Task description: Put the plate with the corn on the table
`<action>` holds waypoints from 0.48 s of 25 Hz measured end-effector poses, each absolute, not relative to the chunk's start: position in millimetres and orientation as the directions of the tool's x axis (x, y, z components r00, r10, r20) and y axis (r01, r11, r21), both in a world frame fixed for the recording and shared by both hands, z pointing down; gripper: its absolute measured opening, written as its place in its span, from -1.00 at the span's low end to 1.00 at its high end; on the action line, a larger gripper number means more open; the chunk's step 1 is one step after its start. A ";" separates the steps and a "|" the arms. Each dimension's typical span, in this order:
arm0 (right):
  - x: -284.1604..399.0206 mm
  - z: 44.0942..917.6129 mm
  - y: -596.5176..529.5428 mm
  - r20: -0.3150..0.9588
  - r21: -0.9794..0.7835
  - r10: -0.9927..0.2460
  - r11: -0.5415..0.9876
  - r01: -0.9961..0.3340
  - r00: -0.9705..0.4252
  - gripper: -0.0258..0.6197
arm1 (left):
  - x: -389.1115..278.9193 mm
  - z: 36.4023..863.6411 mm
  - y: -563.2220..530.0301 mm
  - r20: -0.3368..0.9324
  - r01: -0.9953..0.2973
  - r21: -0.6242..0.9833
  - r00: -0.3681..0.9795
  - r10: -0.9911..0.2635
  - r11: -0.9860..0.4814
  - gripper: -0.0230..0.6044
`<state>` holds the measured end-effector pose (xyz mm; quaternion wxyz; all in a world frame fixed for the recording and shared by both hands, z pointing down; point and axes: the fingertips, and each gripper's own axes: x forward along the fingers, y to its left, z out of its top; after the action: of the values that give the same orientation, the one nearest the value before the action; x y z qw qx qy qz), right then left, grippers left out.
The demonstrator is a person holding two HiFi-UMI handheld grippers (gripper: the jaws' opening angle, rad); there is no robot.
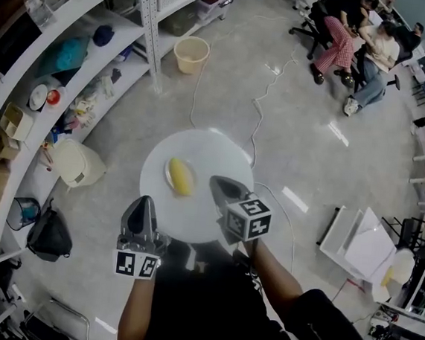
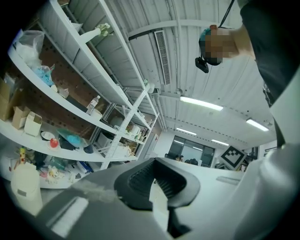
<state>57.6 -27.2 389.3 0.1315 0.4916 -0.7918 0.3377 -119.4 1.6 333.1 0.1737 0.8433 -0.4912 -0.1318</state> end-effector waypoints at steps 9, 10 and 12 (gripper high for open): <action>72.5 331.5 -8.7 0.417 -0.365 -0.778 0.330 -0.871 -0.470 -0.89 | -114.1 297.0 4.1 -0.097 -0.788 0.373 0.492 -0.865 -0.490 -0.91; 74.3 329.6 -7.3 0.414 -0.357 -0.780 0.333 -0.872 -0.468 -0.89 | -114.3 294.2 4.3 -0.101 -0.790 0.369 0.490 -0.866 -0.490 -0.91; 77.7 324.9 -4.9 0.406 -0.352 -0.786 0.337 -0.873 -0.467 -0.89 | -112.8 289.1 5.2 -0.107 -0.791 0.360 0.491 -0.865 -0.494 -0.91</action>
<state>77.7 -4.9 324.9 0.0815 0.5099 -0.8135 0.2676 -112.8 5.2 289.1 0.1326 0.8531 -0.4853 -0.1381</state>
